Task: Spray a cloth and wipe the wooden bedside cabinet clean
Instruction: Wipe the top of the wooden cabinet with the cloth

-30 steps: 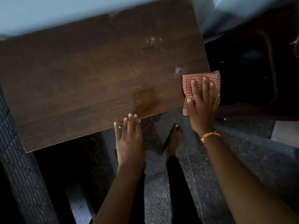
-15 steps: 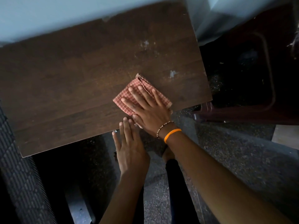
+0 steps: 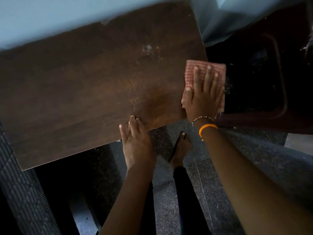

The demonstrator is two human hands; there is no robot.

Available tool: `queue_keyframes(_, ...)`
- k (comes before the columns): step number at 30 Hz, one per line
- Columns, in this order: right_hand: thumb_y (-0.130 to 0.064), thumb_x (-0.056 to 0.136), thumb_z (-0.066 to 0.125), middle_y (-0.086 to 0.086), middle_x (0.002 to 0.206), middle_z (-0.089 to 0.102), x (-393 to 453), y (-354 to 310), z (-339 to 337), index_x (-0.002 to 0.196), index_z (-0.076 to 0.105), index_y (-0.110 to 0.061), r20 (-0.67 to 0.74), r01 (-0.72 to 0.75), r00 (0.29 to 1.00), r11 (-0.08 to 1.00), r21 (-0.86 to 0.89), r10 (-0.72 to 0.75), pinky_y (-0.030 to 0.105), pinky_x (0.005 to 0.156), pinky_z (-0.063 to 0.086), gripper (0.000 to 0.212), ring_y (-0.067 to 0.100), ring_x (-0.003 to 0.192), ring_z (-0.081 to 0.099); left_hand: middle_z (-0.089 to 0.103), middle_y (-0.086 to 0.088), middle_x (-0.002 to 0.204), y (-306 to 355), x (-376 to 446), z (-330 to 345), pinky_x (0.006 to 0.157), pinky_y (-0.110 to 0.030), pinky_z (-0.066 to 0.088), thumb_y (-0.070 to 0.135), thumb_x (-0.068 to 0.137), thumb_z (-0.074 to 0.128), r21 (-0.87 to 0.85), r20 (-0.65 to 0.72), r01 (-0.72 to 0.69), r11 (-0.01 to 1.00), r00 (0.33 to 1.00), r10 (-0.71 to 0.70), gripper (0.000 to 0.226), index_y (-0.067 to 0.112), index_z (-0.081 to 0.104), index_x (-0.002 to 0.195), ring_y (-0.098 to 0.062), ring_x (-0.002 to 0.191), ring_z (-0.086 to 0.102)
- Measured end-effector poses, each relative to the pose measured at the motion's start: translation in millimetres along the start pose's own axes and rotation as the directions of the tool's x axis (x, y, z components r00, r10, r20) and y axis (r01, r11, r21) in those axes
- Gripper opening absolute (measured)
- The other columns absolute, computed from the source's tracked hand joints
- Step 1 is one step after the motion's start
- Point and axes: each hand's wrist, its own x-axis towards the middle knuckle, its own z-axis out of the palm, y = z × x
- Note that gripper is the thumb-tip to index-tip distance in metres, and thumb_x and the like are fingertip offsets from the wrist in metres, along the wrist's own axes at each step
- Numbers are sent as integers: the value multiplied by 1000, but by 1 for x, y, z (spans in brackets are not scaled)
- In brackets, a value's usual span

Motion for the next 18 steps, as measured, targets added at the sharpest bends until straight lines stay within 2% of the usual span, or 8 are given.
queue_keyframes(2,-41,88,25,12,155,21,-16,-14,6,147,23,-24,-49,-160,986,987,22,160,59,112,16,61,35,143,19,30,-24,147,-2,2,1,115,-41,4,5,70,63,0,-34,-10,1000,999,10,77,-8,30,139,-30,134,37)
queue_keyframes(4,-39,89,30,15,155,22,-28,-27,10,147,23,-21,-45,-182,982,983,13,183,62,110,17,61,38,142,20,37,-24,143,-4,2,1,113,-39,6,2,62,68,3,-2,-15,1000,1000,15,82,-9,36,135,-31,130,42)
queue_keyframes(6,-39,89,29,14,156,19,-35,-36,15,148,17,-23,8,-8,1000,998,-58,8,63,110,14,62,38,142,17,46,-26,135,-8,3,1,110,-43,15,1,46,74,-12,-1,-3,1000,1000,3,89,-11,44,128,-33,124,49)
queue_keyframes(8,-40,89,28,12,156,20,-38,-47,17,148,18,-25,56,232,972,966,-114,-227,60,112,9,62,38,143,18,50,-28,131,-7,1,5,106,-47,24,3,38,76,-32,-10,-22,999,1000,22,90,-12,50,123,-34,121,53)
queue_keyframes(10,-41,87,27,9,156,21,-31,-73,15,147,21,-27,116,429,900,899,-81,-419,58,113,8,62,36,143,18,49,-27,134,-6,-2,6,105,-48,28,9,43,76,-63,15,-31,998,999,32,88,-12,50,124,-33,125,50)
queue_keyframes(12,-40,87,26,4,159,10,-17,-104,14,148,14,-31,189,566,813,823,-34,-551,57,114,1,62,33,146,6,48,-26,136,-3,-3,3,105,-46,27,15,46,77,-82,34,-23,996,999,26,90,-10,48,128,-33,127,48)
queue_keyframes(15,-40,91,37,-1,159,1,11,-131,9,147,7,-37,200,656,742,754,-19,-640,54,115,-5,63,26,147,-2,45,-26,138,-1,-3,-1,104,-46,26,16,46,78,-85,51,-10,996,999,14,95,-10,44,131,-34,127,47)
queue_keyframes(18,-41,88,40,-3,159,7,41,-129,7,146,14,-40,137,633,769,774,-26,-624,52,115,-1,63,23,147,5,43,-28,138,-5,11,-5,102,-49,34,8,43,80,-57,-20,-14,998,1000,12,98,-12,42,131,-36,126,48)
